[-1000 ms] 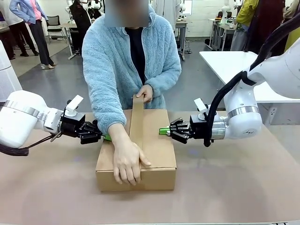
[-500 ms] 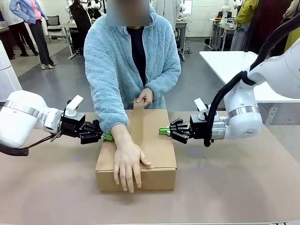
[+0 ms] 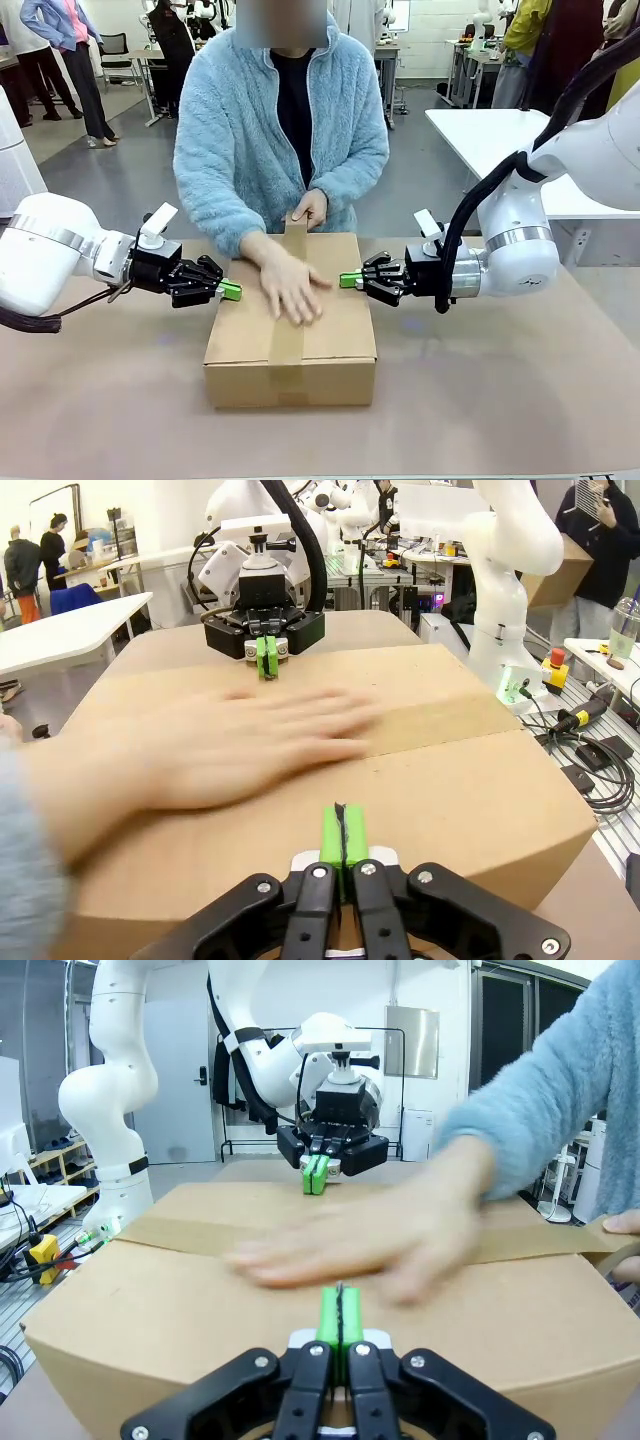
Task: Wrap the clocks to prevent damage.
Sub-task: After the human seals the box with tape, release both hands from the side flaps of the Package Box.
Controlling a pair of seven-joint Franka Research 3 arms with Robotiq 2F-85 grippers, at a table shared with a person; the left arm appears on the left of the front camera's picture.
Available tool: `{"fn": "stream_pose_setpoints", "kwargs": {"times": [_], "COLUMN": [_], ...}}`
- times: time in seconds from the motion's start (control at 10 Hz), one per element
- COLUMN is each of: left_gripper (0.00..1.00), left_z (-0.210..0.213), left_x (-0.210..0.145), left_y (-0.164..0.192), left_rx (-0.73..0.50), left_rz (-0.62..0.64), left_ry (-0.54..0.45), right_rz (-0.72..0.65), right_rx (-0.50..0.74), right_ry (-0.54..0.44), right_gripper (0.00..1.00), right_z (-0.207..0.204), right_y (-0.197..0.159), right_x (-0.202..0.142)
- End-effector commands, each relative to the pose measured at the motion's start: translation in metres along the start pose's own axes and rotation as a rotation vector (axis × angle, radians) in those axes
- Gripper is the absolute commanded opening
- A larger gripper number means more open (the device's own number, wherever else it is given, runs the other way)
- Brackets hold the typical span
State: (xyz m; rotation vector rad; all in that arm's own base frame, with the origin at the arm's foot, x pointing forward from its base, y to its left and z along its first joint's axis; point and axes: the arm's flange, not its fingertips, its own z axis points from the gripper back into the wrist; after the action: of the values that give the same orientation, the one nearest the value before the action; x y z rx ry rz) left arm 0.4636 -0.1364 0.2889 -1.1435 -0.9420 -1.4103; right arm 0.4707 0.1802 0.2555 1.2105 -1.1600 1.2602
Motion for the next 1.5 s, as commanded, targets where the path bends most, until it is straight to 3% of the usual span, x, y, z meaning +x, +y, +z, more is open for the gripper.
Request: {"fn": "stream_pose_setpoints", "kwargs": {"times": [0.0,1.4], "left_gripper": [0.00,0.00], "left_z": [-0.0005,-0.0005], "left_x": [-0.0008,-0.0008], "left_y": [0.0005,0.0005], "left_rx": [0.004,0.004], "left_rz": [-0.001,-0.001], "left_ry": [0.004,0.004], "right_rz": [-0.006,-0.006], "right_rx": [-0.004,-0.004], "right_ry": [-0.001,-0.001], "right_gripper": [0.01,0.01], "right_z": [-0.0007,-0.0007], "right_y": [0.0000,0.0000], "right_x": [-0.0029,-0.0029]}}
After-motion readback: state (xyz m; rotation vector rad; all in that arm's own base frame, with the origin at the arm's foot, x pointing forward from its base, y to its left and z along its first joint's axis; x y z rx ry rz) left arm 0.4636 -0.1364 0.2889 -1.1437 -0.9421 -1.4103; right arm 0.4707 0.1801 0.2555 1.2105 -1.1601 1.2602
